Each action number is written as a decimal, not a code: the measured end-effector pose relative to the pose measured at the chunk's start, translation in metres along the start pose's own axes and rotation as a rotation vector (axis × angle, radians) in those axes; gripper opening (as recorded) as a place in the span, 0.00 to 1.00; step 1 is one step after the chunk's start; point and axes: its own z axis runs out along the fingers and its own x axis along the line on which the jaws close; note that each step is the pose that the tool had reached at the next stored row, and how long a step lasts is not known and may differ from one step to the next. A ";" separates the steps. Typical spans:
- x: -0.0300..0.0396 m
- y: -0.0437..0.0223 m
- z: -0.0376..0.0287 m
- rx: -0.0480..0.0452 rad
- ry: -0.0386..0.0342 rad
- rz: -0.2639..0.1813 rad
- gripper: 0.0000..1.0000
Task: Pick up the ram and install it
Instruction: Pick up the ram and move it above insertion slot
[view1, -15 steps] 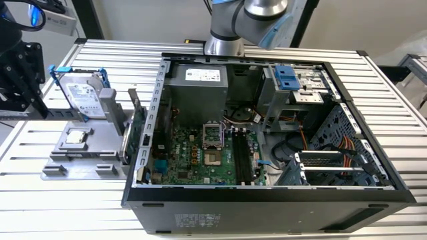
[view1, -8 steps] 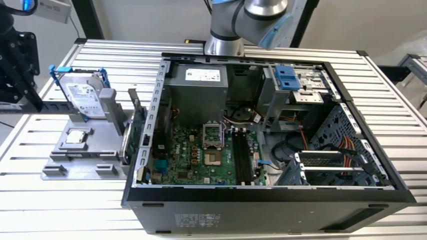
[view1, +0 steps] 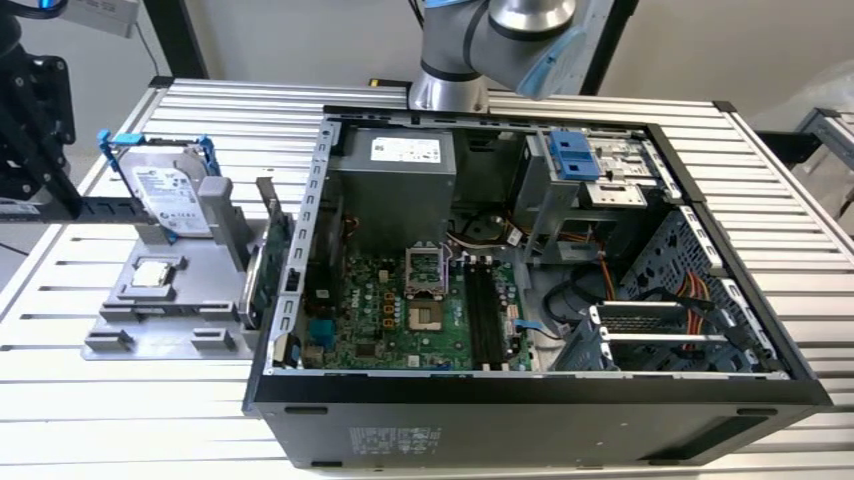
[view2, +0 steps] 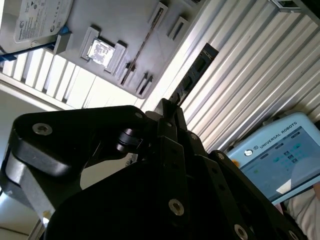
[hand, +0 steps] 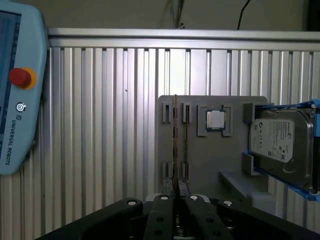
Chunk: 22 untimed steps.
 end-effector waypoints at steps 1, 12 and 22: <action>0.0000 0.0000 -0.0001 0.0000 0.0000 0.000 0.00; 0.0000 -0.0127 -0.0004 0.0000 0.0000 0.000 0.00; 0.0000 -0.0341 -0.0010 -0.0002 0.0001 0.000 0.00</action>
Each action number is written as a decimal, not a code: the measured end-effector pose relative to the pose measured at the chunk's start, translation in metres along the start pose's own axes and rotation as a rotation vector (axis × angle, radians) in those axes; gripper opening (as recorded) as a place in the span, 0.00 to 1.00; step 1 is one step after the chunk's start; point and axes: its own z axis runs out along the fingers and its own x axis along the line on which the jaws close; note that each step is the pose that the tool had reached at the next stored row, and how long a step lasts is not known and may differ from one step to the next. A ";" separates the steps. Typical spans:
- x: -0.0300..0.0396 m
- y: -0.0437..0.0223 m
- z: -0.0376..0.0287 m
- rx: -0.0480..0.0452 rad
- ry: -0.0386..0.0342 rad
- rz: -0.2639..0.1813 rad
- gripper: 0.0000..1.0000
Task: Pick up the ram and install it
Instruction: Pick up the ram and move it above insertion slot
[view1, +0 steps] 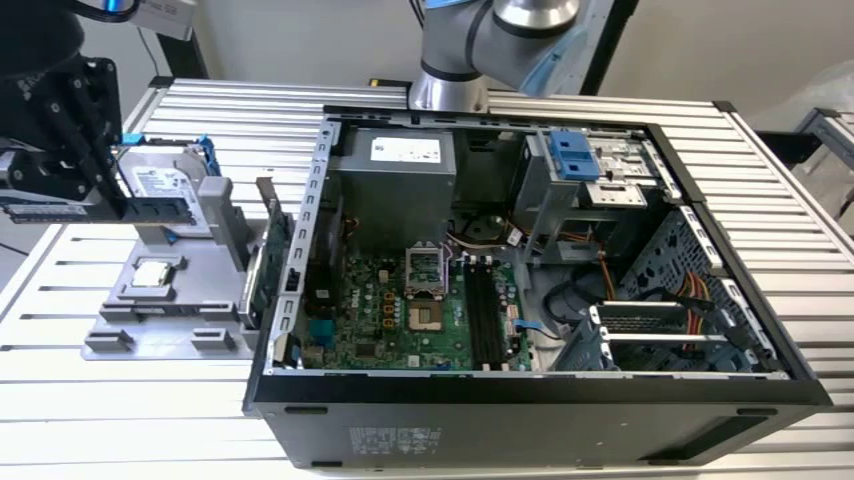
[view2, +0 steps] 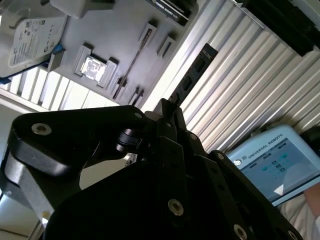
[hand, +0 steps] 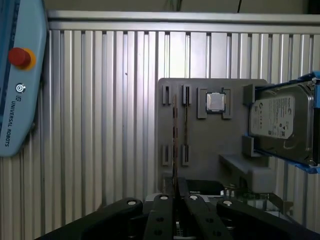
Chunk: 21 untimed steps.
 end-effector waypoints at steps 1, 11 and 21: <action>0.0000 -0.0016 0.0000 0.0001 -0.0001 0.000 0.00; 0.0000 -0.0157 -0.0003 0.0001 -0.0001 0.000 0.00; 0.0000 -0.0283 -0.0007 0.0000 -0.0001 0.000 0.00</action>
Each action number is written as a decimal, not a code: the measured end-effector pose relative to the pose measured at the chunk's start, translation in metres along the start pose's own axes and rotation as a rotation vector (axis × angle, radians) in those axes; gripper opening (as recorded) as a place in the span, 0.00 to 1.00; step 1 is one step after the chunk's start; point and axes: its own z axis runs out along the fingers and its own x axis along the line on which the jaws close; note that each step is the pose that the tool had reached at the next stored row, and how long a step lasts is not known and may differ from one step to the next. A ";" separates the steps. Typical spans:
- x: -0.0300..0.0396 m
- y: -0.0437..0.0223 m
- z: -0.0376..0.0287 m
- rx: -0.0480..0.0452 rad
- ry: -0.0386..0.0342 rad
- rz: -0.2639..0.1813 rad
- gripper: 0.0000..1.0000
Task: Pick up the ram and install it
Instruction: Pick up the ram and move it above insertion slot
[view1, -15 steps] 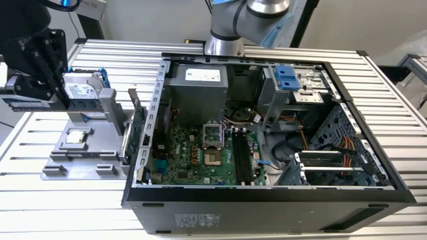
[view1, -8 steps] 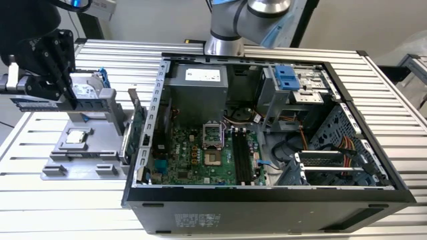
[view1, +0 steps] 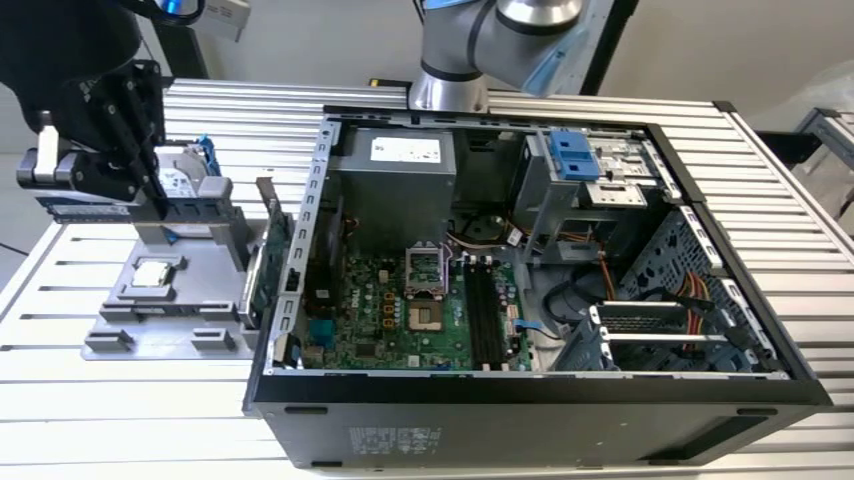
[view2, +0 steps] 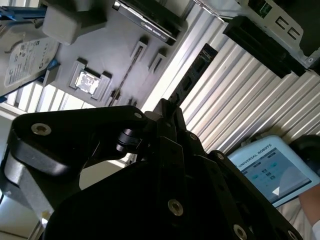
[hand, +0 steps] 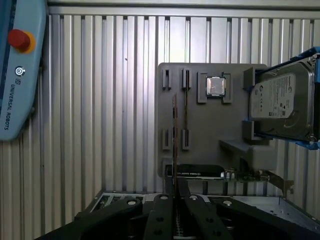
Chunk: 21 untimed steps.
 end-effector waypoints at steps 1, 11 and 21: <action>0.0000 -0.0014 0.0000 0.0001 -0.0001 0.000 0.00; 0.0000 -0.0096 -0.0002 0.0000 -0.0001 0.000 0.00; -0.0001 -0.0217 -0.0005 0.0000 -0.0001 0.000 0.00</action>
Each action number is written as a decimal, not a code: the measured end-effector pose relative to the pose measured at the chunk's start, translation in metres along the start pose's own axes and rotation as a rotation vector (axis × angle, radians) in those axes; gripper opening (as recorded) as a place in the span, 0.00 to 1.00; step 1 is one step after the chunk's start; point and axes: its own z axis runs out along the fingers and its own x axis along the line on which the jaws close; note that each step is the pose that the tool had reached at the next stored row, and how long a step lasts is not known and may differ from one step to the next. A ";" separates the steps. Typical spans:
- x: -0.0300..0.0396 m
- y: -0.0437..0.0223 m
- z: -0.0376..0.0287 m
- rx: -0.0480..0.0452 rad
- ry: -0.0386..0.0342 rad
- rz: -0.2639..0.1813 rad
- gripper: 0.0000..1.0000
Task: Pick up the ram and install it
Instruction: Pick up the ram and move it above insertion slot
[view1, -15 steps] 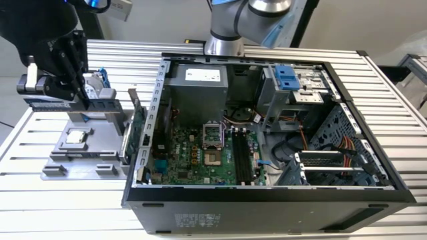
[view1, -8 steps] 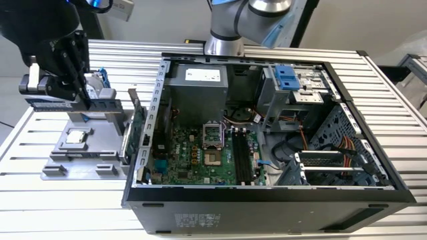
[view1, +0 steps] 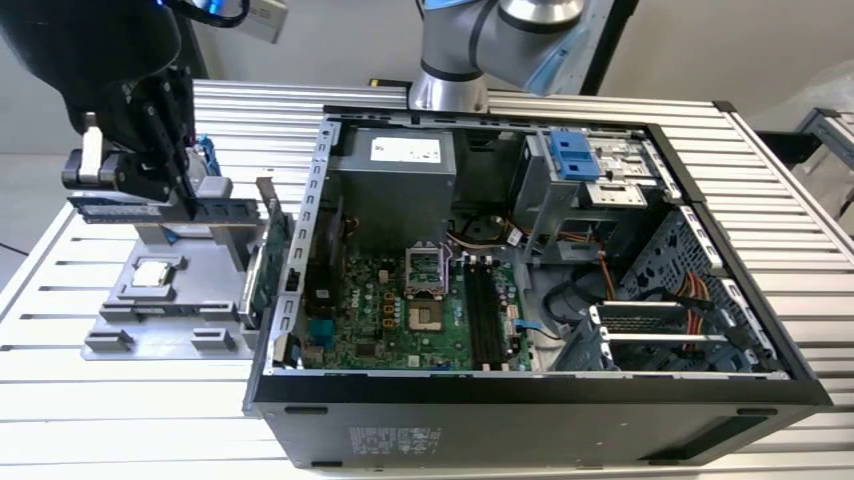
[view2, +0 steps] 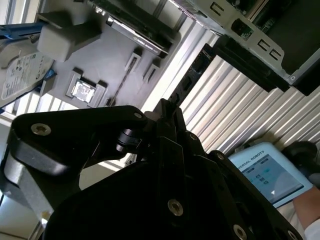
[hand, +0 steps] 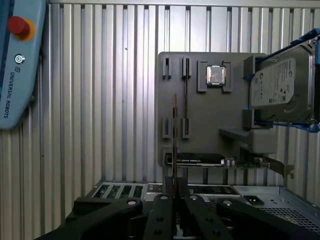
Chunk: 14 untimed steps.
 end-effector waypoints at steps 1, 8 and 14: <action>0.0000 -0.0020 -0.0001 -0.0001 0.0001 0.000 0.00; 0.0000 -0.0170 -0.0004 -0.0001 0.0000 0.000 0.00; 0.0000 -0.0295 -0.0008 -0.0002 0.0001 0.000 0.00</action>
